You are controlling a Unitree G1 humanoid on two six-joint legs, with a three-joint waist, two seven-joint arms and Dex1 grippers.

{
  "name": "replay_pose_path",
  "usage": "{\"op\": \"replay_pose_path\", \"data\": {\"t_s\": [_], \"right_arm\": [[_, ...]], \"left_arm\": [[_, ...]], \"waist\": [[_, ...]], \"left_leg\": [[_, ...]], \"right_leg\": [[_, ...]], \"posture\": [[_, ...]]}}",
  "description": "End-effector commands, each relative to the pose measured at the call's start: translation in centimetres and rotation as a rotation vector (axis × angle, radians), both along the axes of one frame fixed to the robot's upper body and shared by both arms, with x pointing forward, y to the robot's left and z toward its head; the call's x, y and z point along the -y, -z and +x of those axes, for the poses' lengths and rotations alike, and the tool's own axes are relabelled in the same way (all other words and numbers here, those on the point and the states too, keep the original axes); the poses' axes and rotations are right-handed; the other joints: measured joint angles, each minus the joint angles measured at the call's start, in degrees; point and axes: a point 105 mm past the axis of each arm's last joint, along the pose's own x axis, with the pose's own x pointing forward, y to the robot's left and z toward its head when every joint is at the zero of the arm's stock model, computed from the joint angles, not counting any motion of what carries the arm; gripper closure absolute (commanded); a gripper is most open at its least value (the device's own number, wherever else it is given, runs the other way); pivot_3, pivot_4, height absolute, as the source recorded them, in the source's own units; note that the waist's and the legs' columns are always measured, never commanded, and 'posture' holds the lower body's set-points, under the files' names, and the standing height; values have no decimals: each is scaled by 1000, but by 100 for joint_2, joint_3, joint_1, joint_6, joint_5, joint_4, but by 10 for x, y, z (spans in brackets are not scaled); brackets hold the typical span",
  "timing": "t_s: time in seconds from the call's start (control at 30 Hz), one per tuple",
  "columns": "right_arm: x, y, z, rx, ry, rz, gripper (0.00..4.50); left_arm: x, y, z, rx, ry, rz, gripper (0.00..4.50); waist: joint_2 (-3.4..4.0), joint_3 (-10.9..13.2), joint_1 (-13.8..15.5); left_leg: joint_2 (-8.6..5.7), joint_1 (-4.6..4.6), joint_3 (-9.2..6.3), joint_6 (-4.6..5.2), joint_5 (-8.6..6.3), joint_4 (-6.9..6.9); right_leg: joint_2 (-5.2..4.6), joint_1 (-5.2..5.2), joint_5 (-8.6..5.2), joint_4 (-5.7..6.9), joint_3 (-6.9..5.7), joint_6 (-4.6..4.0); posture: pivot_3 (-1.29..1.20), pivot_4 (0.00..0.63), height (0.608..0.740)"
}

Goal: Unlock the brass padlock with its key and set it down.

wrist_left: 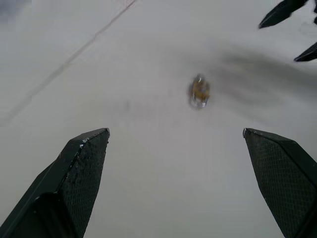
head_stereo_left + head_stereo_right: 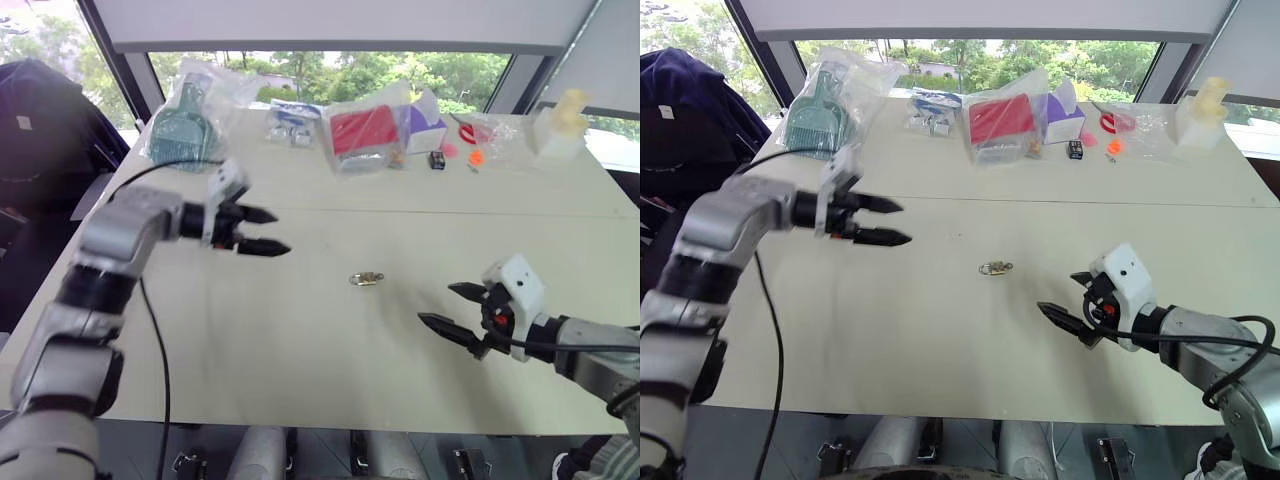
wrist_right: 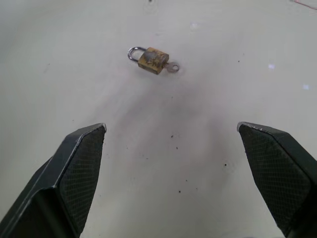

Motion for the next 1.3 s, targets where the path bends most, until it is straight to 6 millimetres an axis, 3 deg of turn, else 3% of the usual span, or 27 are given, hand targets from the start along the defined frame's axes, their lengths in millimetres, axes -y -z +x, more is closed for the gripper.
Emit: {"op": "replay_pose_path", "data": {"t_s": [0.03,0.17,0.4,0.63,0.83,0.93,1.13,1.3], "right_arm": [[-12,-9,0,43,-20,-5,63],[-20,-5,-1,59,13,-20,63],[-36,0,3,90,67,14,63],[-36,0,3,107,110,21,63],[-39,0,4,121,128,40,63],[-38,0,5,126,142,51,0],[-38,0,7,133,154,67,0],[-34,1,8,128,164,87,0]], "left_arm": [[25,14,2,8,145,117,0],[67,48,-1,-64,214,187,0],[108,88,10,-25,121,249,0],[130,103,15,67,101,341,0],[123,116,12,156,200,492,0],[112,123,8,175,276,571,807],[101,138,0,131,330,628,3743],[96,127,14,174,242,580,3802]], "waist": [[1,-1,-7],[0,0,-65],[-7,4,-53],[-8,2,-29],[-8,-1,-52],[-8,-1,-67],[-9,-14,-67],[-24,-28,-83]], "left_leg": [[-1,0,4,6,-3,0],[1,-4,3,19,-11,-4],[8,-9,1,21,-11,-3],[1,-5,-1,21,-11,5],[2,-1,-2,21,-11,4],[5,0,-2,21,-11,3],[13,8,-2,21,-11,2],[19,17,-2,21,-11,1]], "right_leg": [[0,0,0,0,2,1],[3,-7,10,2,4,23],[6,-20,18,11,8,42],[-2,-5,20,5,7,45],[-2,-3,21,6,8,46],[-2,-3,21,5,8,46],[-3,1,18,7,8,37],[0,8,12,7,8,27]], "posture": [[0,150,740],[0,150,740],[0,150,740],[0,150,740],[0,150,740],[0,150,740],[0,150,740],[0,150,740]]}}
